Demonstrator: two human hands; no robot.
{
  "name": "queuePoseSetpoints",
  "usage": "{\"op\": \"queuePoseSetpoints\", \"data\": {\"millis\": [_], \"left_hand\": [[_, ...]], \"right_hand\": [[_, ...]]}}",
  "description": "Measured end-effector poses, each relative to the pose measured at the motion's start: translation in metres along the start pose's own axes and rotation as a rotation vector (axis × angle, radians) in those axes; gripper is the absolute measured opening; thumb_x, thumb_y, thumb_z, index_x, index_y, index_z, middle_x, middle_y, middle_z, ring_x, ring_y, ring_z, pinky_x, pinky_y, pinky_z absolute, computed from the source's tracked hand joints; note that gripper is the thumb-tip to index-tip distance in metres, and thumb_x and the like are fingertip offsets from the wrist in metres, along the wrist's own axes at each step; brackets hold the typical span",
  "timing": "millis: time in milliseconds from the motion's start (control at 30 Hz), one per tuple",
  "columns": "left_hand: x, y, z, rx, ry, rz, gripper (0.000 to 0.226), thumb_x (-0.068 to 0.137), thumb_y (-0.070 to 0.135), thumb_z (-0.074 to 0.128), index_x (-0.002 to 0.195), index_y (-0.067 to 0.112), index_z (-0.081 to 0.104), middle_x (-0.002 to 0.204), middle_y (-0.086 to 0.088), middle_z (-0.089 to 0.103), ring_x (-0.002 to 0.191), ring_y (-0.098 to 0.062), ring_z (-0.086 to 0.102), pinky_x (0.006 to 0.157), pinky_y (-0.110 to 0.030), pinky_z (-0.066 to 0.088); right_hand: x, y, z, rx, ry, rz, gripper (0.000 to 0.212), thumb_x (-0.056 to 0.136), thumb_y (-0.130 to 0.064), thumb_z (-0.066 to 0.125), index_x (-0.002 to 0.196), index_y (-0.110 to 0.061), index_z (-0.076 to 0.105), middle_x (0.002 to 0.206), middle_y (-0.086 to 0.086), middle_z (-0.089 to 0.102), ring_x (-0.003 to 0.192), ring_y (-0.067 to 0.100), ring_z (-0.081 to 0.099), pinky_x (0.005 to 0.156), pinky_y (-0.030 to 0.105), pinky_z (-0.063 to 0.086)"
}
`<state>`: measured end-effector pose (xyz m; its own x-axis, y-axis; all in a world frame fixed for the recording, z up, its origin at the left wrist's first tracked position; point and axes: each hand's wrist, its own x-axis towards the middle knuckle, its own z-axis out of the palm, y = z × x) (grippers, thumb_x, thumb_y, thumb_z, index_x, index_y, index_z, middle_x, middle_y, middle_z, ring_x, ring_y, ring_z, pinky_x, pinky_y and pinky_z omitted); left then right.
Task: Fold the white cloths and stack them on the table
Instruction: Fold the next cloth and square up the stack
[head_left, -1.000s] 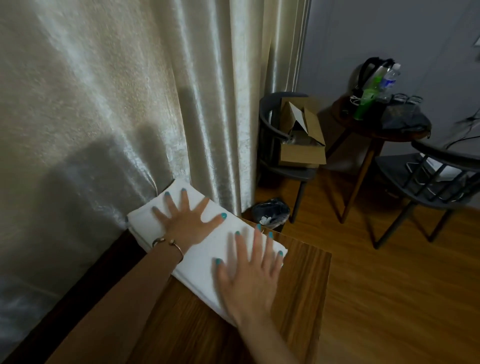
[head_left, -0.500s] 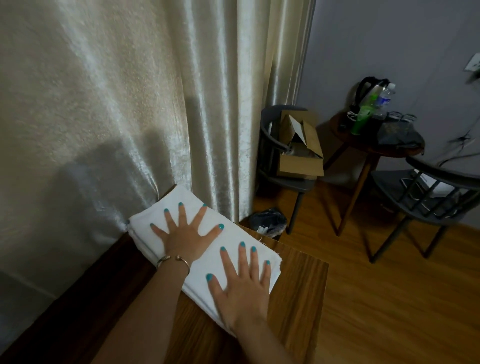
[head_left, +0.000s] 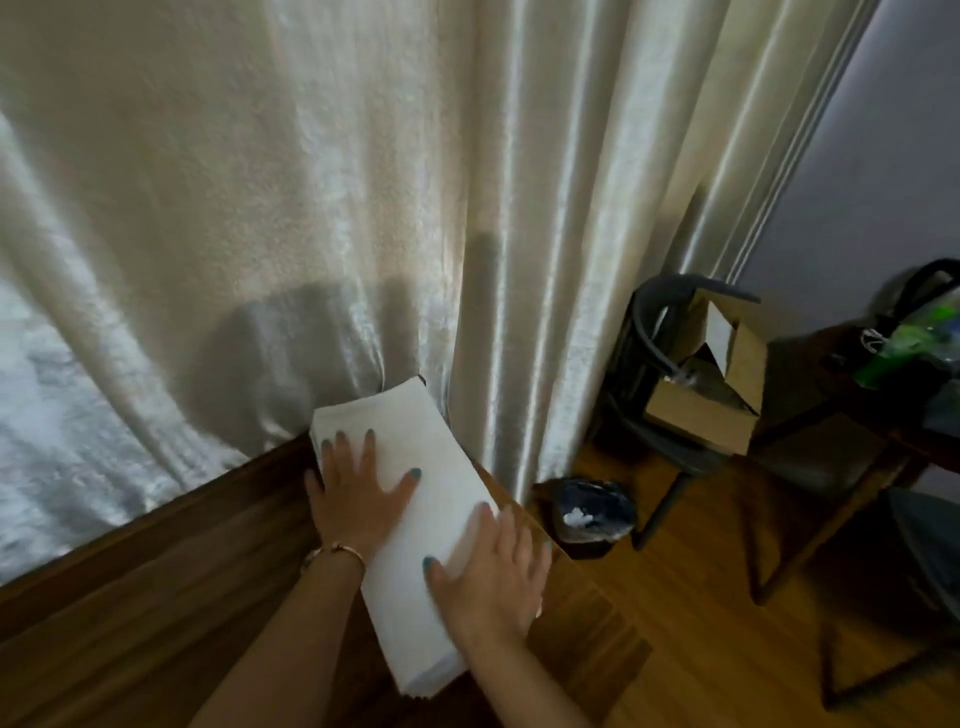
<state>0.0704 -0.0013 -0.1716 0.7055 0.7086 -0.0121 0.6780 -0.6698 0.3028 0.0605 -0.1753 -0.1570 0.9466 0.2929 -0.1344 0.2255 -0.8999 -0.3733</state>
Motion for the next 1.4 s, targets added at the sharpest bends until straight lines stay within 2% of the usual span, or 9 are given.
{"op": "queuePoseSetpoints", "data": {"millis": [33, 100, 200, 267, 400, 533, 867, 1033, 1400], "left_hand": [[-0.008, -0.003, -0.004, -0.093, 0.001, -0.101, 0.100, 0.073, 0.083, 0.034, 0.149, 0.034, -0.008, 0.160, -0.008, -0.007, 0.146, -0.030, -0.008, 0.118, -0.051, 0.002], [-0.019, -0.010, -0.002, -0.346, -0.034, -0.282, 0.121, 0.062, 0.082, 0.056, 0.146, 0.034, -0.015, 0.159, -0.009, -0.012, 0.145, -0.033, -0.010, 0.117, -0.056, 0.005], [-0.026, -0.017, 0.003, -0.740, -0.058, -0.440, 0.137, 0.043, 0.075, 0.077, 0.146, 0.037, -0.004, 0.156, -0.008, 0.018, 0.140, -0.033, 0.026, 0.110, -0.054, 0.031], [-0.033, -0.014, 0.005, -1.021, -0.013, -0.480, 0.126, 0.045, 0.057, 0.088, 0.144, 0.030, 0.016, 0.140, -0.007, 0.046, 0.115, -0.028, 0.055, 0.091, -0.047, 0.051], [-0.038, 0.001, 0.013, -1.259, 0.060, -0.537, 0.079, 0.070, 0.022, 0.083, 0.136, 0.019, 0.041, 0.119, -0.007, 0.061, 0.091, -0.022, 0.064, 0.067, -0.030, 0.054], [-0.039, 0.011, 0.017, -1.204, 0.118, -0.533, 0.059, 0.075, 0.020, 0.079, 0.128, 0.015, 0.053, 0.120, -0.009, 0.064, 0.094, -0.022, 0.063, 0.075, -0.029, 0.050], [-0.042, 0.035, 0.026, -1.214, 0.237, -0.588, 0.058, 0.080, 0.019, 0.074, 0.132, 0.015, 0.049, 0.121, -0.007, 0.062, 0.095, -0.020, 0.057, 0.083, -0.029, 0.044], [-0.031, 0.039, 0.034, -1.237, 0.199, -0.618, 0.057, 0.077, 0.024, 0.076, 0.128, 0.016, 0.052, 0.120, -0.008, 0.064, 0.095, -0.023, 0.061, 0.083, -0.032, 0.048], [-0.018, 0.053, 0.047, -1.190, 0.215, -0.615, 0.058, 0.077, 0.024, 0.076, 0.129, 0.014, 0.051, 0.123, -0.008, 0.062, 0.099, -0.024, 0.060, 0.090, -0.034, 0.048]], "right_hand": [[0.008, 0.006, -0.008, 0.050, -0.068, 0.048, 0.100, 0.075, -0.073, 0.049, 0.152, -0.027, 0.006, 0.162, 0.003, 0.005, 0.149, 0.024, 0.004, 0.117, 0.047, -0.008], [0.026, 0.016, -0.021, 0.144, -0.171, 0.128, 0.115, 0.064, -0.075, 0.059, 0.151, -0.024, 0.003, 0.160, 0.005, 0.011, 0.147, 0.027, 0.011, 0.117, 0.048, 0.002], [0.046, 0.028, -0.018, 0.357, -0.355, 0.166, 0.112, 0.050, -0.072, 0.070, 0.142, -0.029, 0.024, 0.142, 0.002, 0.044, 0.127, 0.028, 0.045, 0.106, 0.047, 0.038], [0.054, 0.036, -0.009, 0.489, -0.455, 0.126, 0.105, 0.039, -0.074, 0.072, 0.132, -0.037, 0.039, 0.127, -0.007, 0.057, 0.114, 0.020, 0.055, 0.096, 0.042, 0.049], [0.061, 0.047, -0.004, 0.685, -0.567, 0.063, 0.102, 0.038, -0.064, 0.081, 0.128, -0.036, 0.045, 0.122, -0.015, 0.057, 0.118, 0.014, 0.054, 0.099, 0.038, 0.048], [0.069, 0.056, -0.007, 0.740, -0.659, 0.029, 0.103, 0.045, -0.057, 0.084, 0.136, -0.032, 0.041, 0.128, -0.014, 0.054, 0.121, 0.014, 0.050, 0.104, 0.038, 0.044], [0.111, 0.067, -0.027, 0.668, -0.774, -0.068, 0.087, 0.062, -0.045, 0.084, 0.137, -0.029, 0.044, 0.132, -0.007, 0.055, 0.123, 0.017, 0.050, 0.108, 0.036, 0.040], [0.126, 0.072, -0.034, 0.639, -0.782, -0.074, 0.083, 0.065, -0.039, 0.085, 0.136, -0.022, 0.045, 0.132, -0.004, 0.056, 0.122, 0.018, 0.052, 0.107, 0.034, 0.041], [0.140, 0.082, -0.050, 0.643, -0.791, -0.104, 0.065, 0.076, -0.028, 0.080, 0.132, -0.018, 0.048, 0.117, -0.004, 0.057, 0.107, 0.013, 0.051, 0.099, 0.028, 0.043]]}}
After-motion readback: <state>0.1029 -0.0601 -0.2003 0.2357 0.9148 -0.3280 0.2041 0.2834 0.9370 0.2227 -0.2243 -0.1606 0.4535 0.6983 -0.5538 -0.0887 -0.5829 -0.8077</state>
